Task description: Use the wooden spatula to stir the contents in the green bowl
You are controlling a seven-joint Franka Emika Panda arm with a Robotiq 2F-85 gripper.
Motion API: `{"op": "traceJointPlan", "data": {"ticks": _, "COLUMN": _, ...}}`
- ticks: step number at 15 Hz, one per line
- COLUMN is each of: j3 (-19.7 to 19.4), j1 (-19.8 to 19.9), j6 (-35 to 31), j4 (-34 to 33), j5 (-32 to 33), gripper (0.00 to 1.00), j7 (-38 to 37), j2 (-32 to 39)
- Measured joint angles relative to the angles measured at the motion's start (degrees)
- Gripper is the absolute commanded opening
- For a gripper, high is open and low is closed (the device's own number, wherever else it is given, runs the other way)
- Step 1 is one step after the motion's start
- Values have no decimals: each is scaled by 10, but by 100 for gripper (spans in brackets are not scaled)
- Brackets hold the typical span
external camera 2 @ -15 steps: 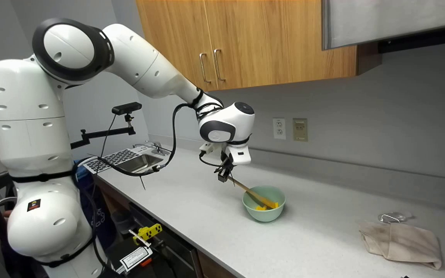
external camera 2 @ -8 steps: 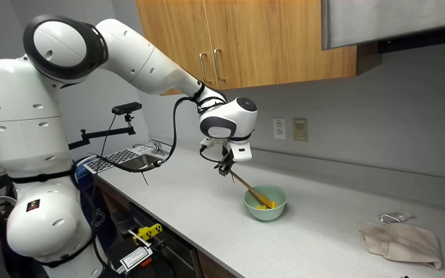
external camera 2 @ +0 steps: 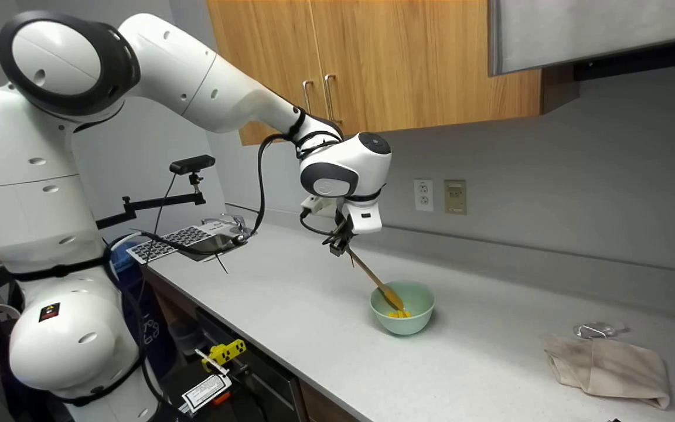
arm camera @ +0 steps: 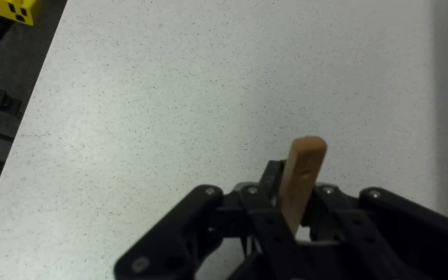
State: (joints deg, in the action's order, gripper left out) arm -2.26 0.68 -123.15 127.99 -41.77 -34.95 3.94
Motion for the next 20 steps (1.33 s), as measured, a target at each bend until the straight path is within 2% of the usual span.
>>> {"op": "traceJointPlan", "data": {"ticks": 9, "j3": -8, "j1": 7, "j6": 10, "j4": 19, "j5": -1, "gripper": 2, "j7": 0, "j2": 28}}
{"op": "traceJointPlan", "data": {"ticks": 16, "j3": -1, "j1": 4, "j6": -79, "j4": 33, "j5": 15, "gripper": 2, "j7": 29, "j2": 36}}
{"op": "traceJointPlan", "data": {"ticks": 20, "j3": 2, "j1": 4, "j6": -76, "j4": 32, "j5": -27, "gripper": 2, "j7": 66, "j2": 18}}
